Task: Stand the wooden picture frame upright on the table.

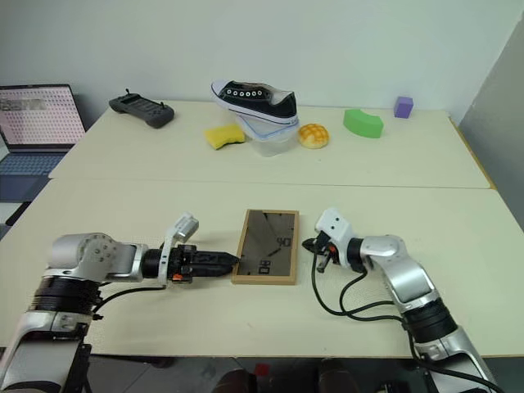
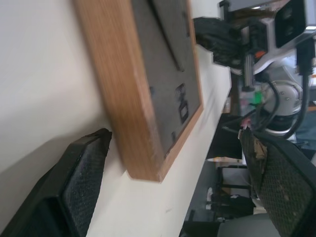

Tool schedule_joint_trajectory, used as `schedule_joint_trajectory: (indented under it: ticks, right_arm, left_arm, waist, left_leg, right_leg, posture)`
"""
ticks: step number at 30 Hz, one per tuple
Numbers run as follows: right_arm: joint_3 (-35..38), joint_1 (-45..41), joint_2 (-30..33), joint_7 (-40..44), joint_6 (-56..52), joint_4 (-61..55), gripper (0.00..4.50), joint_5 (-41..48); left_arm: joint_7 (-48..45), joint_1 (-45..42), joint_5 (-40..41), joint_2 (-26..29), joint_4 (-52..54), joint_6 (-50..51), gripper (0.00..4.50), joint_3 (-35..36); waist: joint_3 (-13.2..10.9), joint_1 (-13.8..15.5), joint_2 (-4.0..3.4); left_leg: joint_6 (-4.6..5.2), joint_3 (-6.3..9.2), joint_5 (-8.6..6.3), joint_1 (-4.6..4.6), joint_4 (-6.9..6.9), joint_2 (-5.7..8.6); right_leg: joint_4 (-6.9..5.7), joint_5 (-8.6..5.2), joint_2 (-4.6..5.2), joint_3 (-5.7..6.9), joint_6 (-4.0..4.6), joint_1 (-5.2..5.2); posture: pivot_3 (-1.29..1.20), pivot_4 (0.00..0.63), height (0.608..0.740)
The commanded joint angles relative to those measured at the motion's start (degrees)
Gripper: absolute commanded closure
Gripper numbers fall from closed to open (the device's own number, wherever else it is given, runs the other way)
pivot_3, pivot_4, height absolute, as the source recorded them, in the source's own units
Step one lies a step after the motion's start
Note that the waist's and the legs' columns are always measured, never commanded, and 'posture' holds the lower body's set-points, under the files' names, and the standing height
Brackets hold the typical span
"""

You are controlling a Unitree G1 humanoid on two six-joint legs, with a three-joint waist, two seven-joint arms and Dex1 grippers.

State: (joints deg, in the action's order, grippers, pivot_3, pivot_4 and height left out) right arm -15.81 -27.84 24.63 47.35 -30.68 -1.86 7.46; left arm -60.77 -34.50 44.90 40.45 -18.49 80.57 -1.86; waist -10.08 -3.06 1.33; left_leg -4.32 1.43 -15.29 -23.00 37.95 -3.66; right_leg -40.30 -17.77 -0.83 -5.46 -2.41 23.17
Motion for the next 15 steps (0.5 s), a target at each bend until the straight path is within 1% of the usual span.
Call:
schedule_joint_trajectory:
  ticks: [1,7,13,15]
  right_arm:
    - [-1.3,-2.4,-1.7,-0.5,0.7,0.4,4.5,-0.8]
    - [-1.7,-3.4,-3.4,-0.6,0.6,1.0,4.5,-1.5]
    - [-0.7,-2.6,-2.3,-0.8,0.6,0.8,4.5,-1.8]
    - [-0.4,-2.3,-1.8,-1.0,0.9,1.0,4.5,-1.9]
  left_arm:
    - [-0.7,-0.3,-2.1,-2.7,-2.6,-1.5,0.06,-3.3]
    - [-0.8,-1.8,-3.7,-6.4,-5.0,-3.5,0.06,-4.0]
    - [-1.7,-2.2,-3.5,-7.3,-4.0,-3.7,0.06,-3.2]
    - [-1.2,-2.4,-4.1,-7.4,-4.5,-4.7,0.42,-2.5]
  waist:
    - [0.0,0.3,-0.02]
    - [0.1,1.4,-0.06]
    - [0.1,1.6,-0.07]
    - [0.1,1.5,-0.07]
  left_leg:
    - [0.0,-0.01,0.0,0.01,0.03,0.02]
    - [0.01,0.0,0.0,0.03,0.09,0.08]
    - [0.01,0.01,0.0,0.03,0.11,0.13]
    - [0.01,0.01,0.0,0.02,0.11,0.13]
  right_leg:
    - [-0.01,0.0,0.02,0.0,0.0,-0.03]
    - [0.0,0.0,0.06,0.01,0.0,-0.09]
    - [0.0,0.0,0.12,0.03,-0.01,-0.13]
    - [0.0,0.0,0.12,0.03,-0.01,-0.13]
  posture:
    - [0.0,0.15,0.74]
    - [0.0,0.15,0.74]
    - [0.0,0.15,0.74]
    - [0.0,0.15,0.74]
